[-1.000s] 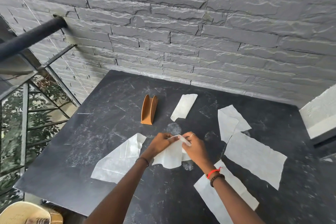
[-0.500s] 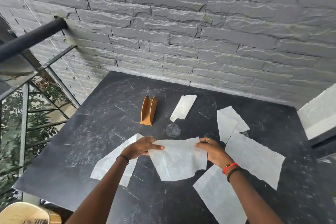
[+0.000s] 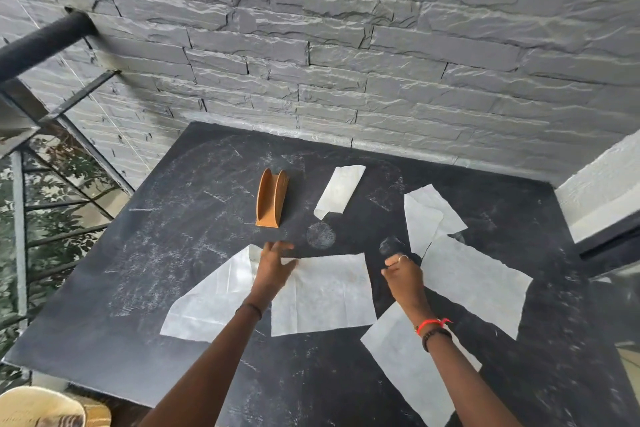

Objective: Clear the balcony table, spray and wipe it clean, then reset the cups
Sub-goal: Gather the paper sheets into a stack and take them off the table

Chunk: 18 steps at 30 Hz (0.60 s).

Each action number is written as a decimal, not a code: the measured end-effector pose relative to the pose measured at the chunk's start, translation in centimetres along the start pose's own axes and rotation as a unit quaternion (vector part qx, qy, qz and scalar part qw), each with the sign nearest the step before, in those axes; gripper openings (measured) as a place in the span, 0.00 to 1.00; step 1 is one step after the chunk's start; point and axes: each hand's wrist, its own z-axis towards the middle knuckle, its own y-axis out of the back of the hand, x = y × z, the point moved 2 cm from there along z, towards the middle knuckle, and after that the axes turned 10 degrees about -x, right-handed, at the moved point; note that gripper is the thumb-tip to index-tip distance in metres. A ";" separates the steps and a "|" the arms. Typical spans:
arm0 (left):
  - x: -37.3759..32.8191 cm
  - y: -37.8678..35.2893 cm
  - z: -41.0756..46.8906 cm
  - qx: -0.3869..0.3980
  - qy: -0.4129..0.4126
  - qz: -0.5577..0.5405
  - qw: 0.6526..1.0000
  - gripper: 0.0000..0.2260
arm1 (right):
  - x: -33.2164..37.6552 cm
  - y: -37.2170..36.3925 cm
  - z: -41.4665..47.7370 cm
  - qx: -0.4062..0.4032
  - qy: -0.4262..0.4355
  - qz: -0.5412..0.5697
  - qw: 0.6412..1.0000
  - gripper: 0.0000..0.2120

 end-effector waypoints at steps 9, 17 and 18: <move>-5.1 -5.0 -4.1 0.037 -0.124 -0.059 0.990 0.06 | -5.5 4.4 -2.6 0.058 0.022 -0.178 0.982 0.08; -9.2 -9.8 -7.5 0.237 -0.082 -0.087 0.964 0.12 | -5.9 5.0 -2.7 0.058 0.000 -0.121 0.991 0.08; -9.6 -10.0 -7.8 0.262 -0.078 -0.089 0.958 0.16 | -5.6 5.5 -2.8 0.077 -0.005 -0.107 0.991 0.07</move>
